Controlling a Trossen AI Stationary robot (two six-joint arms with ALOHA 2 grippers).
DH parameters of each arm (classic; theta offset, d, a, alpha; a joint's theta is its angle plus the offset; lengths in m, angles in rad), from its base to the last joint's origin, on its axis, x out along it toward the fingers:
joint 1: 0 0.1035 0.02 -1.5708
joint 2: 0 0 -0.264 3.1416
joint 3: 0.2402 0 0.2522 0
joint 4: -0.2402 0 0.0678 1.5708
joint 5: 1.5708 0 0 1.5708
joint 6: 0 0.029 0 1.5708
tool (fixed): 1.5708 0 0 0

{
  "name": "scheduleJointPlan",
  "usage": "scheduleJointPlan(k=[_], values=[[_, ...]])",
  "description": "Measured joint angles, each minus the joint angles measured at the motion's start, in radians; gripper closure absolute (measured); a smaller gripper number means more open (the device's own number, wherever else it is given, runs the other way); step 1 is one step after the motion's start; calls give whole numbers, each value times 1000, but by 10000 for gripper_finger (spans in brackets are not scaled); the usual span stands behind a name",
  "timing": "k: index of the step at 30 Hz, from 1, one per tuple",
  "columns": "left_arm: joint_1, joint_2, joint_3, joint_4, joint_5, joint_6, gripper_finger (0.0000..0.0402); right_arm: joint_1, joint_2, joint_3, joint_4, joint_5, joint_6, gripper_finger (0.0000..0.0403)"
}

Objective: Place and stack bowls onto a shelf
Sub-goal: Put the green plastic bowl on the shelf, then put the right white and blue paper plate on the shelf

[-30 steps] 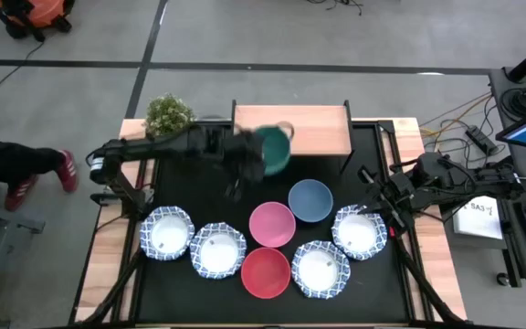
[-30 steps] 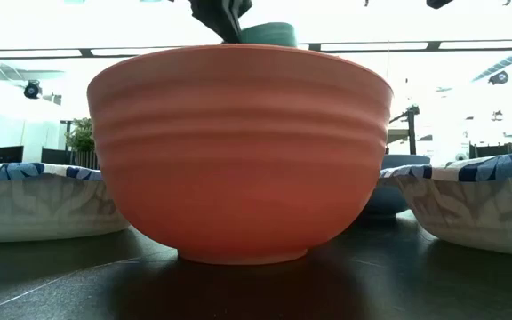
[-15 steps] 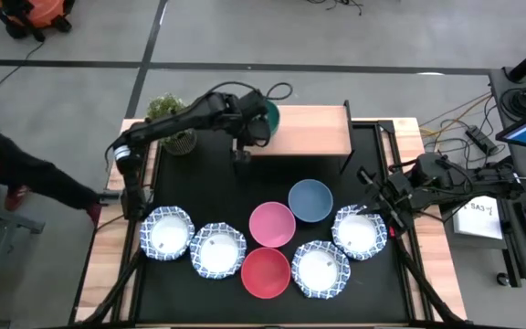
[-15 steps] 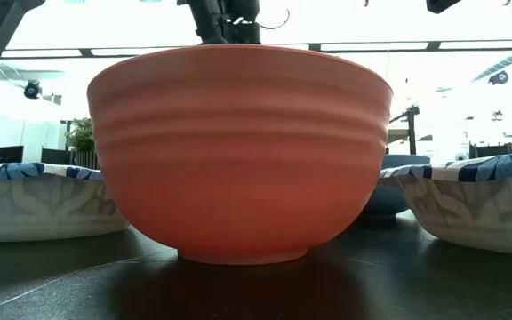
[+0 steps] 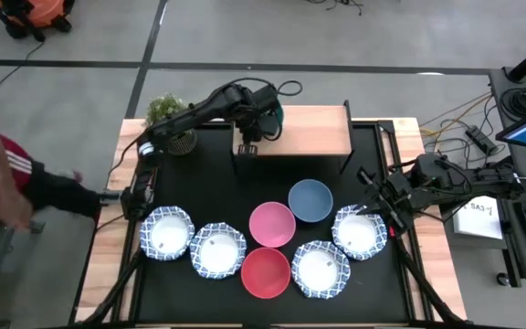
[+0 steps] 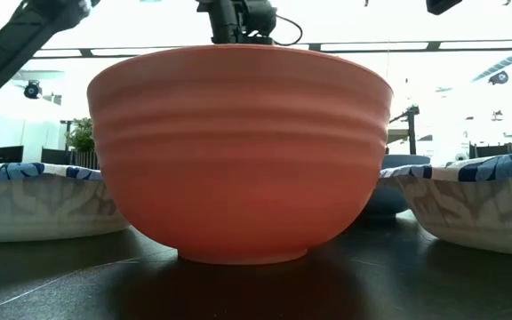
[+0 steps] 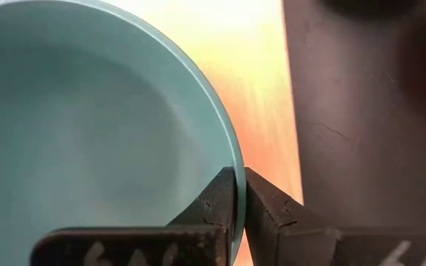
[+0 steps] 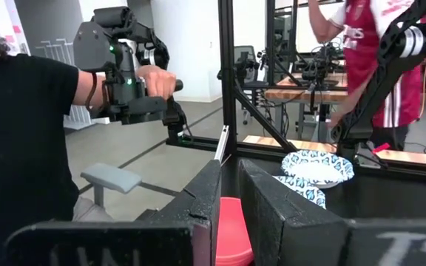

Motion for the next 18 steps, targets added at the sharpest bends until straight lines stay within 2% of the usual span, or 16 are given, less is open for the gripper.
scheduleJointPlan(k=[4,9,18], values=[[3,29,58,-25,0,-1,373,0,0,0,0,0,1,360],[2,28,73,-28,3,5,336,0,0,0,-5,0,22,360],[-1,-36,73,-52,30,3,287,0,0,0,-3,2,26,360]])
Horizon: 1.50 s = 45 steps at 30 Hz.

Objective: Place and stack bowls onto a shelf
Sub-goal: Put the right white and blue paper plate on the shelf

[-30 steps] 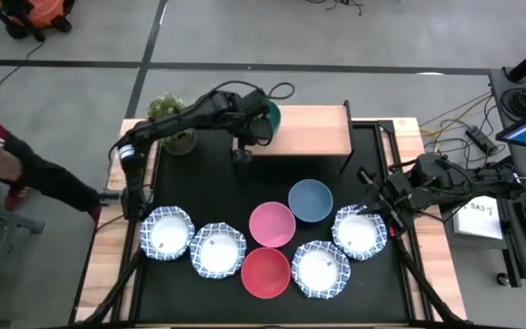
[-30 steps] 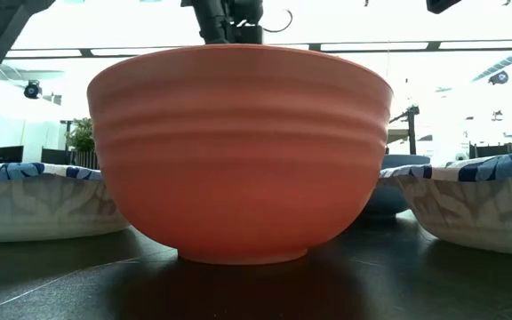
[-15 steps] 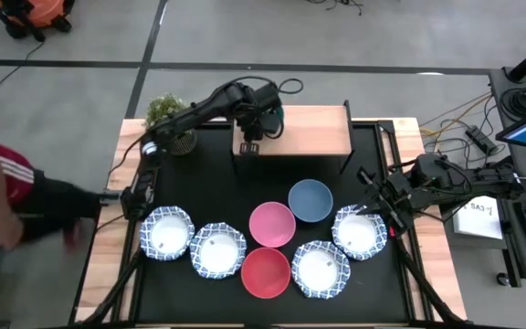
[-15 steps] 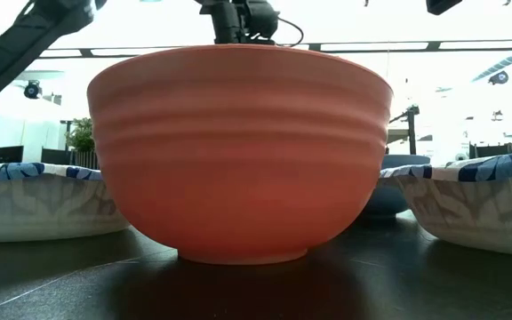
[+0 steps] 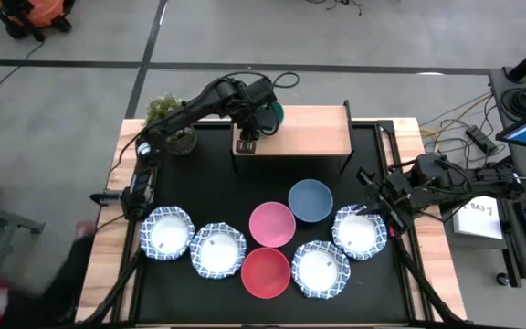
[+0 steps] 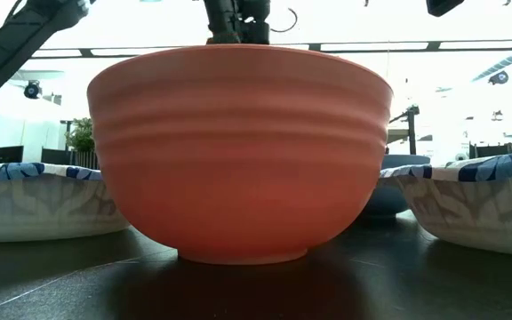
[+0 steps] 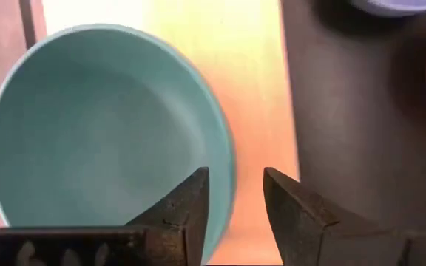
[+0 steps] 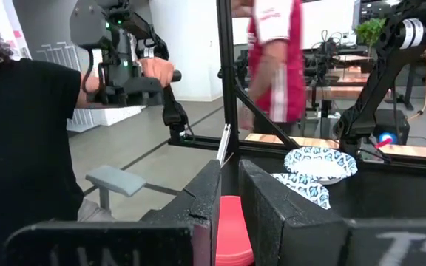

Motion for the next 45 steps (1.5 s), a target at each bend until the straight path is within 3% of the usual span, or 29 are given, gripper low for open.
scheduleJointPlan(k=[8,13,17,22,26,31,38,45], values=[[-17,-139,-11,-22,161,-168,297,0,49,0,-1,154,77,360],[-97,-262,-87,55,189,-246,319,0,134,1,4,174,122,360],[-194,-380,-269,230,189,-275,328,0,204,12,2,207,192,360],[-322,-557,-614,551,176,-340,329,0,268,47,-74,198,309,360],[-425,-675,-891,821,88,-407,329,4,311,97,-275,174,465,360],[-520,-795,-1149,1067,-55,-474,329,7,343,188,-552,119,572,360],[-552,-917,-1363,1261,-104,-574,329,4,364,263,-965,157,472,360],[-552,-971,-1422,1308,-113,-601,329,4,369,258,-968,181,490,360]])
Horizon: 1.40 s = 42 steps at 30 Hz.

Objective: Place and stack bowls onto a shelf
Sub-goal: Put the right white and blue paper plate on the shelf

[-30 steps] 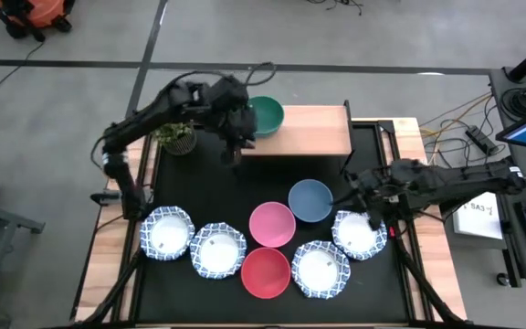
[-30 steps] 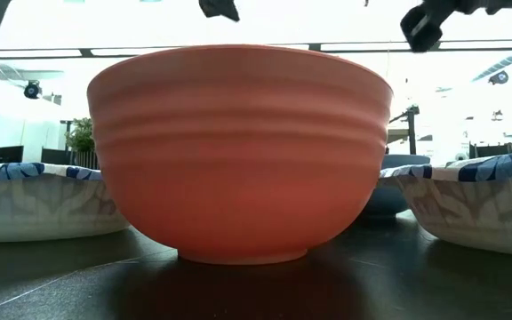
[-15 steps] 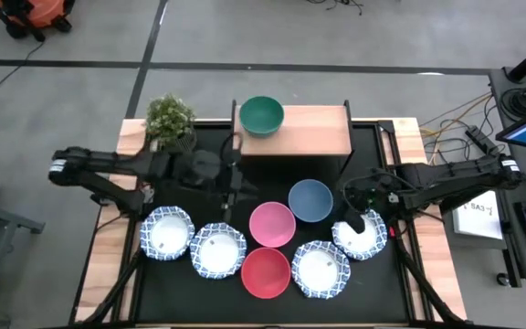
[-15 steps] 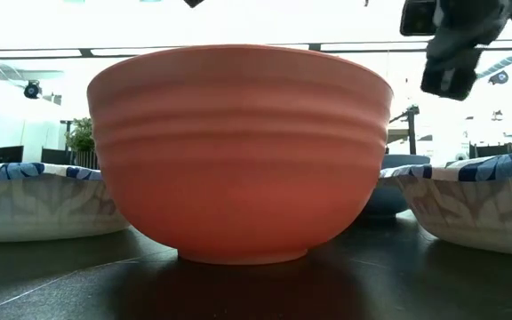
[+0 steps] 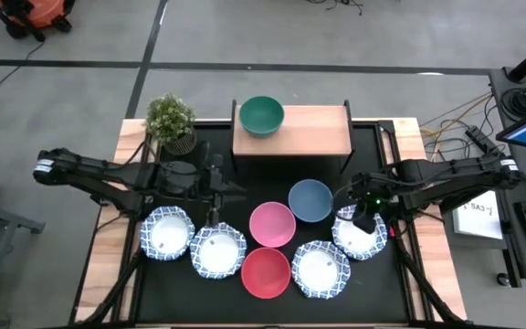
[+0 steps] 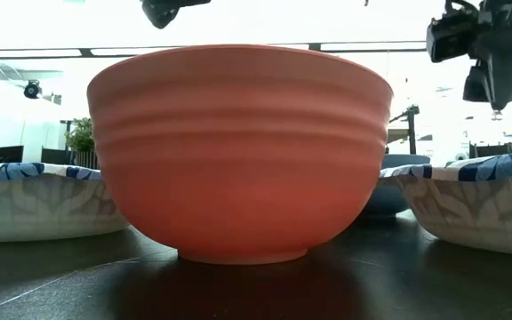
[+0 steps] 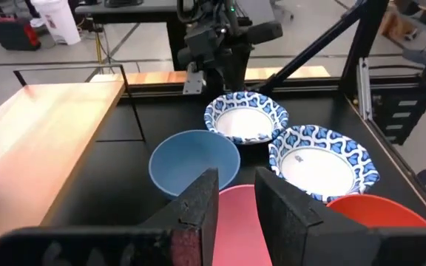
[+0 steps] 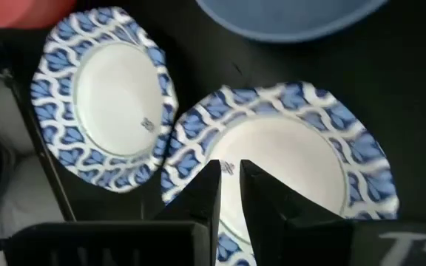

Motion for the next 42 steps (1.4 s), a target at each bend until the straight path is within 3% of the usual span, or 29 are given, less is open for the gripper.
scheduleJointPlan(k=[7,11,15,21,25,34,42], values=[[0,7,0,6,0,22,329,0,18,0,44,58,-61,360],[0,9,0,6,0,29,329,3,51,0,-4,19,-167,351],[0,9,0,5,0,33,329,2,117,0,-42,5,-233,306],[0,9,0,5,0,50,329,1,253,0,-64,163,-381,215],[0,9,0,4,0,60,329,1,317,0,-85,255,-456,191],[0,9,0,3,0,80,329,0,408,-9,-70,332,-478,208],[0,9,0,3,0,84,329,0,449,-15,-52,332,-464,280]])
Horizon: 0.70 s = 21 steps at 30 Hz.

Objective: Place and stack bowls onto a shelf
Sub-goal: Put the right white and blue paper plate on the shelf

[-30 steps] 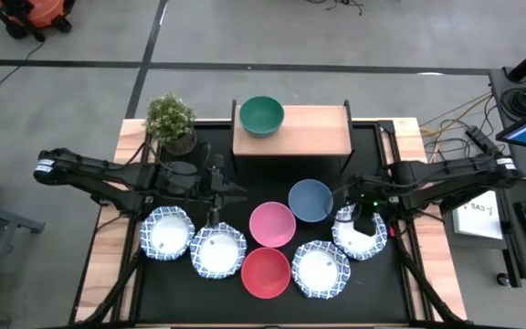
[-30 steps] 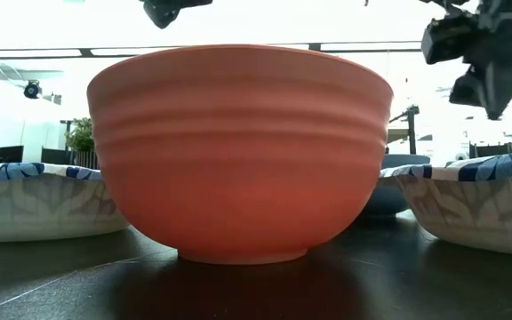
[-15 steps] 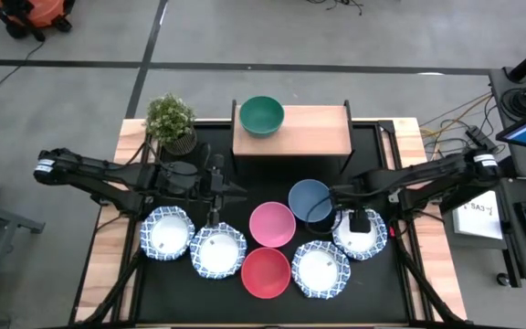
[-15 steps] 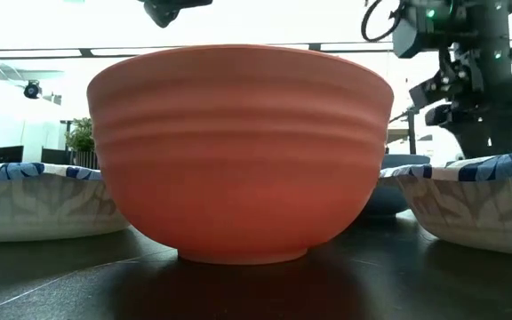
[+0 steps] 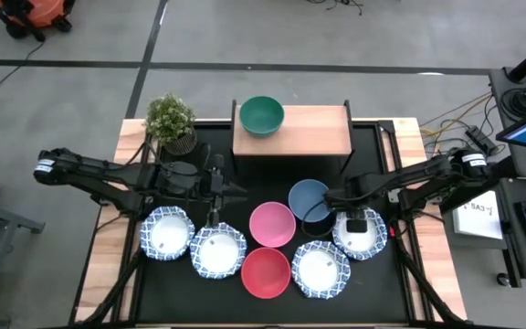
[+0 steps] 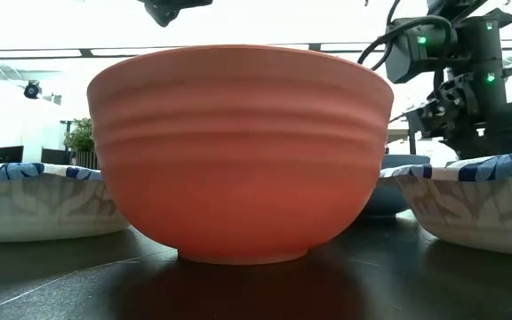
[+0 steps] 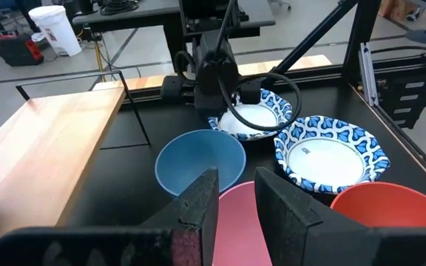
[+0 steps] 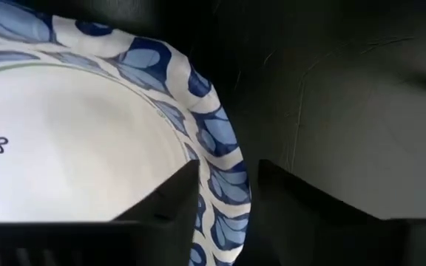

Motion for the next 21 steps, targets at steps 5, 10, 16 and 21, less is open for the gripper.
scheduleJointPlan(k=[5,10,16,21], values=[[0,0,0,0,0,0,329,0,-22,0,-2,-2,4,360],[0,0,0,0,0,0,329,0,-63,1,-14,-28,7,388],[0,0,0,23,0,0,329,0,-112,98,-235,-52,27,390],[0,0,0,40,0,3,329,0,-131,268,-409,-96,66,390]])
